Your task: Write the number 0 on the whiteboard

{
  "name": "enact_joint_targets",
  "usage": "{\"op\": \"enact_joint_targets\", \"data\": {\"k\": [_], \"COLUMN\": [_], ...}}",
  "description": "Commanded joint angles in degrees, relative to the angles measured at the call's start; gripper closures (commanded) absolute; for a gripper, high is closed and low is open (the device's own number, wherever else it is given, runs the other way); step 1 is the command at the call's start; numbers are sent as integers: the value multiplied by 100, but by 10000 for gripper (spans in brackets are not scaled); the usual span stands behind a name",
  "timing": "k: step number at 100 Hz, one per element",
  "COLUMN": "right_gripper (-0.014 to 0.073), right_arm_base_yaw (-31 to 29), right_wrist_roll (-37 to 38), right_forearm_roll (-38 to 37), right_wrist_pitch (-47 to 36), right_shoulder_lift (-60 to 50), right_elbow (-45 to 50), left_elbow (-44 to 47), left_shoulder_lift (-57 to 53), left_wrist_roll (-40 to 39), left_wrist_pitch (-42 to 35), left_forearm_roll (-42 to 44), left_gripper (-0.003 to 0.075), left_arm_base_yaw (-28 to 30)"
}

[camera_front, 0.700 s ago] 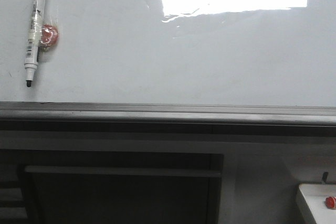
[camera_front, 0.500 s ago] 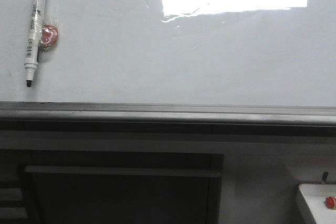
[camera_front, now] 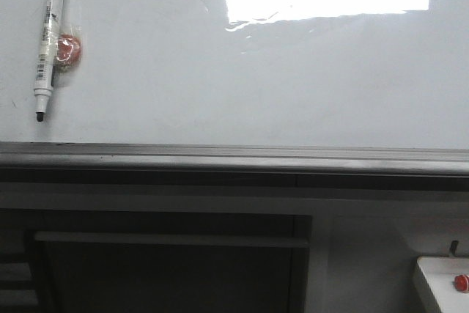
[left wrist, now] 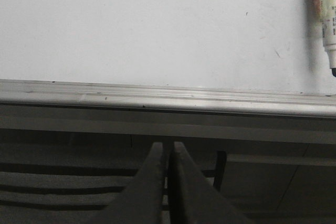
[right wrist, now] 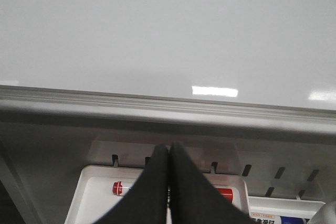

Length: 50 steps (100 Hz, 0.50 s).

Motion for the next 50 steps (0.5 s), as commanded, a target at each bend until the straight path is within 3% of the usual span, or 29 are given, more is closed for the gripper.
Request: {"op": "enact_joint_targets", "data": {"k": [1, 24, 50], "right_gripper": [649, 649, 649], "right_arm_base_yaw": [-26, -26, -26], "right_wrist_roll": [-9, -9, -9], "right_forearm_roll": [-45, -45, -45], "right_wrist_pitch": [-152, -576, -1352], "right_shoulder_lift": [-114, -114, -114], "right_elbow": [142, 142, 142], "left_elbow": [78, 78, 78], "left_shoulder_lift": [-153, -153, -153], "left_wrist_roll": [-7, -7, -7], "left_wrist_pitch": [-504, -1683, -1854], "left_forearm_roll": [-41, -30, -30], "left_gripper": [741, 741, 741], "left_arm_base_yaw": [14, 14, 14]}}
